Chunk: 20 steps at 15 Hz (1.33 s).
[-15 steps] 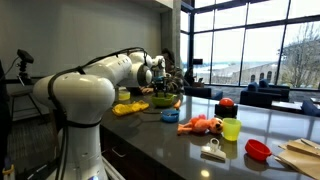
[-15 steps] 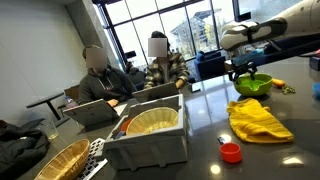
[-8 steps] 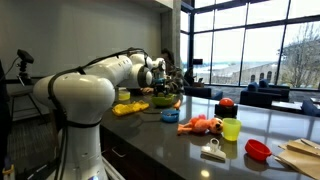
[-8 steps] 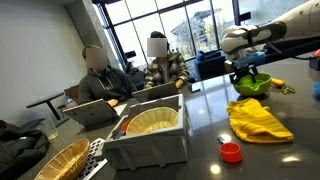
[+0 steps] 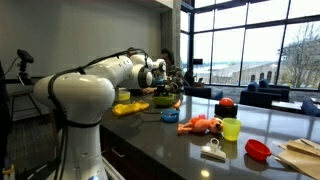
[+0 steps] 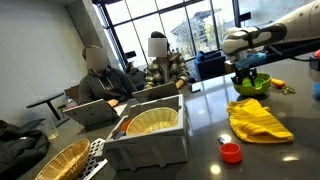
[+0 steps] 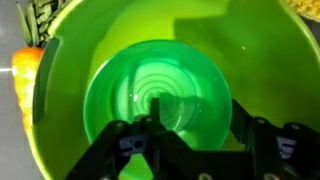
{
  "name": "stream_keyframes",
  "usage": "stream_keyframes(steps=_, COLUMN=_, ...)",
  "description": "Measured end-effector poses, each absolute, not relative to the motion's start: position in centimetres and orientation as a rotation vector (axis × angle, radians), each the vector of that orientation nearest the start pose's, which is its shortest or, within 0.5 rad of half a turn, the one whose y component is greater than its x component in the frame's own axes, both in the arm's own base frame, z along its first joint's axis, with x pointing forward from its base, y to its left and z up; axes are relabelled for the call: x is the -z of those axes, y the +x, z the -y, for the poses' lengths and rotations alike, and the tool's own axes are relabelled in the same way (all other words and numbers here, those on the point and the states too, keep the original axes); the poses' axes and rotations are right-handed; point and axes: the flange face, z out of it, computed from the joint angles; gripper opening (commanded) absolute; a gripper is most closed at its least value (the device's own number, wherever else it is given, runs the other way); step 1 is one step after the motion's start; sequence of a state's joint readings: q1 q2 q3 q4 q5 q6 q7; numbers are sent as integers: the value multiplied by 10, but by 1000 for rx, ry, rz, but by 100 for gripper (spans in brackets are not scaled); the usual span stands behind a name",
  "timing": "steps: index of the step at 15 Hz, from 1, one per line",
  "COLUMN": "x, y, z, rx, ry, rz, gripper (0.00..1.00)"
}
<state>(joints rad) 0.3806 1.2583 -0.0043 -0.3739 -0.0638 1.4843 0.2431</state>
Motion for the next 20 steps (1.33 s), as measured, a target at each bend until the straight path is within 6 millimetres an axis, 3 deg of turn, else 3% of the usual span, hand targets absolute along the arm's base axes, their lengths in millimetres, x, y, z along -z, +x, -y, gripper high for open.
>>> stream_keyframes(steps=5, x=-292, y=733, z=-282, rx=-196, ry=-3236, rz=220, gripper=1)
stream_keyframes(steps=11, x=-299, y=735, z=-280, rx=-177, ry=-3231, rz=228, gripper=2)
stream_keyframes(steps=20, x=-329, y=740, z=-278, rx=-79, ry=-3218, rz=259, gripper=1)
